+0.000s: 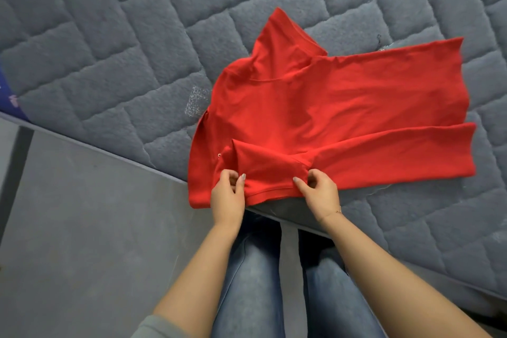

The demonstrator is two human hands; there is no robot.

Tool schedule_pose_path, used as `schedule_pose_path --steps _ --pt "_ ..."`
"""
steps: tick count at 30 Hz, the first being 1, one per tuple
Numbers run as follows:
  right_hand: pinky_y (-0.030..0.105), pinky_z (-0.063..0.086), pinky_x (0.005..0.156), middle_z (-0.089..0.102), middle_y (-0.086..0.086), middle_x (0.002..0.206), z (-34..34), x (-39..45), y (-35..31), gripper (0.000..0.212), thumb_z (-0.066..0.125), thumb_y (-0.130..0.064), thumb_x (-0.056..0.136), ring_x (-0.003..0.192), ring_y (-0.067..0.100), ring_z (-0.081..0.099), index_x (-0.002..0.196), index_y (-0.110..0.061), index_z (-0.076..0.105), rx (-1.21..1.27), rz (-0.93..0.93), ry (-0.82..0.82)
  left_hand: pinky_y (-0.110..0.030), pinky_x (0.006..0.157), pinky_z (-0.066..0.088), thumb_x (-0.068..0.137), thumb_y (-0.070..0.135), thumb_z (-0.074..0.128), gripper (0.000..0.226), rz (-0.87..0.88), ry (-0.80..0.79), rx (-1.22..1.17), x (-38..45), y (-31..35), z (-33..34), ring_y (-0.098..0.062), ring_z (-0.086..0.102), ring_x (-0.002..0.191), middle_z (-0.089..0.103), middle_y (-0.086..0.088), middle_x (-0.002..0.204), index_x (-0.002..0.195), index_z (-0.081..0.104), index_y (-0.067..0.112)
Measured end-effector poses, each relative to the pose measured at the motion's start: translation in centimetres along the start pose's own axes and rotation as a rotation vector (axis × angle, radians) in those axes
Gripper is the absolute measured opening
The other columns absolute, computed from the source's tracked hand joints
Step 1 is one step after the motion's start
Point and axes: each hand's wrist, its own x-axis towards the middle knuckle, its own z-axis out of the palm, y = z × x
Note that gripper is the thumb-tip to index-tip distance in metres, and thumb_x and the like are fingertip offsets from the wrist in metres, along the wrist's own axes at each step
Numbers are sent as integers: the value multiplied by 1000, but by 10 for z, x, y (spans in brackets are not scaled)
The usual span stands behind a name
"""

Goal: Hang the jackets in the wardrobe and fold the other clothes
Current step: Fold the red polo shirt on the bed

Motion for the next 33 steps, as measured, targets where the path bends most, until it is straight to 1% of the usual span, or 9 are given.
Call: schedule_pose_path --steps 3,6,9,11,14,19,24,29,33 --pt "33 47 78 63 3 86 -6 2 0 20 75 -24 84 79 17 55 93 -11 63 85 59 -30 -41 85 43 84 19 73 23 156 148 143 8 8 -10 -25 56 95 63 -7 101 102 63 8" --pt "32 47 80 61 1 85 -14 4 -2 16 75 -17 84 81 16 55 92 -10 63 204 129 -115 -41 89 43 79 22 78 36 -12 267 104 8 -3 -24 -30 56 101 60 -12 110 108 61 7" --pt "38 49 85 62 7 91 -21 6 -4 15 73 -15 86 86 18 56 93 -8 61 236 189 -204 -45 95 45 87 30 71 28 -241 91 24 2 -22 -29 -32 59 102 64 -13 106 102 64 8" --pt "37 50 82 62 10 91 -23 8 -8 12 69 -12 89 86 19 56 93 -7 59 279 199 -268 -47 91 45 91 26 67 15 -179 -48 -63 -3 -31 -30 -29 58 92 65 -11 90 85 64 14" --pt "24 49 70 59 2 77 -24 12 -12 13 65 -8 91 75 11 57 83 -12 56 434 237 -352 -33 75 32 88 26 70 27 -142 -175 -198 -8 -41 -44 -17 42 75 46 3 69 66 55 25" --pt "21 48 64 56 -1 73 -21 11 -5 11 66 -7 90 68 9 55 87 -13 58 449 283 -341 -33 85 24 89 42 65 16 -112 -110 419 4 -62 -63 -19 55 91 58 7 68 82 67 28" --pt "32 49 75 65 5 81 -31 11 1 9 70 -18 88 74 17 59 83 -14 64 353 218 -61 -31 81 18 84 37 70 23 -48 -87 461 11 -47 -51 -16 51 103 56 16 81 104 62 31" --pt "38 48 71 59 10 82 -65 15 30 22 64 -26 92 76 22 55 90 -4 62 597 520 366 -41 106 35 88 41 67 30 -192 -71 -6 4 -39 -28 -17 58 106 64 4 106 109 56 24" --pt "41 55 71 55 13 89 -91 17 62 56 66 -39 90 66 21 50 113 12 60 715 713 518 -46 83 48 98 32 55 31 -165 52 -62 0 -37 -14 -38 61 93 66 -17 92 94 60 2"
